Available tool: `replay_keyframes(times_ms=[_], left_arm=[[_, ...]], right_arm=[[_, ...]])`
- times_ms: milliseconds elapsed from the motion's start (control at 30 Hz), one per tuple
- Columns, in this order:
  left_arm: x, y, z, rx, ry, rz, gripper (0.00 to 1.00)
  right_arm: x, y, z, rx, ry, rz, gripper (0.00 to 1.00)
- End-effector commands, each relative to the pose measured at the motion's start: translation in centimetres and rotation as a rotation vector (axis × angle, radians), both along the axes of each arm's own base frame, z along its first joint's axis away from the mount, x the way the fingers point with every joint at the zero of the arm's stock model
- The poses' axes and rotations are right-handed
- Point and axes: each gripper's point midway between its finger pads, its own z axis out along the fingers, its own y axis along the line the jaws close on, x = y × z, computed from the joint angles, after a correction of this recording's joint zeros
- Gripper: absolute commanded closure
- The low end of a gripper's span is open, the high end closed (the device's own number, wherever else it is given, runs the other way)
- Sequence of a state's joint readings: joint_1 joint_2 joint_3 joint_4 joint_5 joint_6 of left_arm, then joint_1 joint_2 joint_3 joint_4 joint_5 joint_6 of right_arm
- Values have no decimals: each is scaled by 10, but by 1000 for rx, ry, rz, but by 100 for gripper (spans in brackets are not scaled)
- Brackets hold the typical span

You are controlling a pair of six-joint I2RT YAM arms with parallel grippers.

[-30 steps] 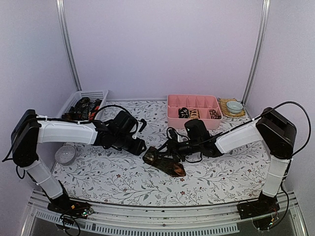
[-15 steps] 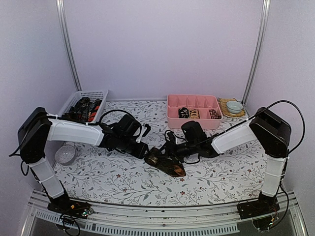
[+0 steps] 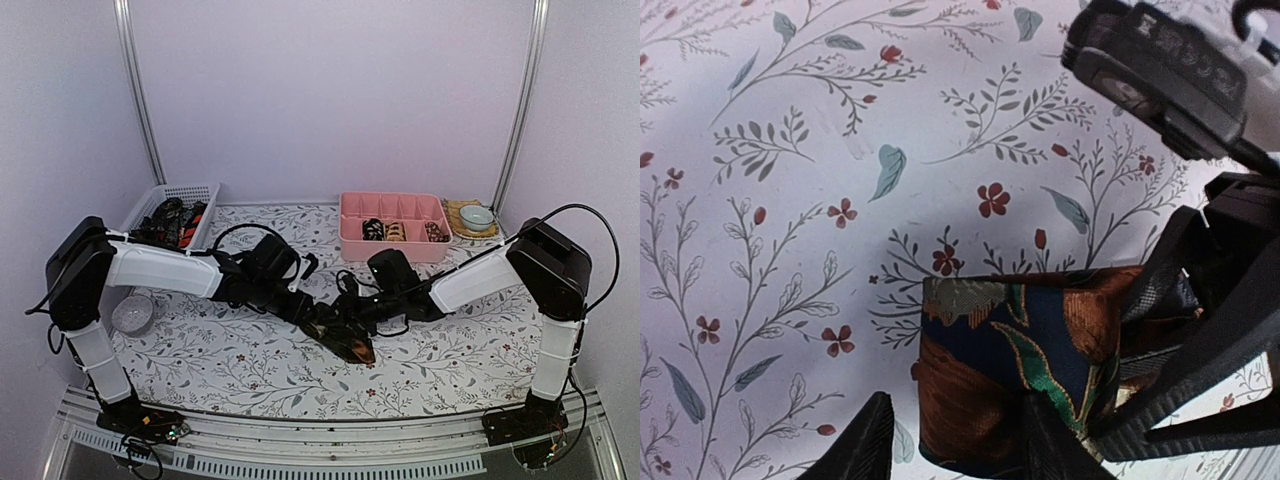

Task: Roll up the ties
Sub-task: Roll the tie at the center of the board.

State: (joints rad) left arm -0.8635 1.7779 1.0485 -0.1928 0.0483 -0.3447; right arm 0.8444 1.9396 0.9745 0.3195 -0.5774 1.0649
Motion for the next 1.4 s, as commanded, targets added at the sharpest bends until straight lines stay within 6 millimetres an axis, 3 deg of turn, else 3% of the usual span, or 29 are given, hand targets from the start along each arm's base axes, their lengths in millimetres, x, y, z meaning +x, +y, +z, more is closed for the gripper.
replay_keyframes(times_ms=[0, 433, 733, 800, 933, 1033, 1167, 1367], left_arm=[[-10, -14, -3, -4, 10, -35, 56], [-8, -4, 6, -28, -16, -30, 51], [12, 20, 28, -92, -69, -30, 26], [13, 21, 32, -109, -78, -64, 15], [12, 22, 23, -127, -56, -166, 1], [8, 26, 11, -126, -17, -226, 0], [3, 34, 12, -52, -77, -338, 0], [12, 45, 41, 99, -351, -538, 0]], right_arm=[[-4, -7, -38, -82, 17, 2, 59], [-11, -19, -75, -131, 65, 3, 67], [-12, -28, -91, -146, 89, -14, 67], [-10, -27, -90, -140, 90, -17, 67], [-7, -28, -91, -128, 96, -21, 67], [-6, -28, -91, -117, 103, -22, 67], [-5, -30, -90, -108, 109, -23, 67], [-2, -28, -85, -90, 107, -18, 67]])
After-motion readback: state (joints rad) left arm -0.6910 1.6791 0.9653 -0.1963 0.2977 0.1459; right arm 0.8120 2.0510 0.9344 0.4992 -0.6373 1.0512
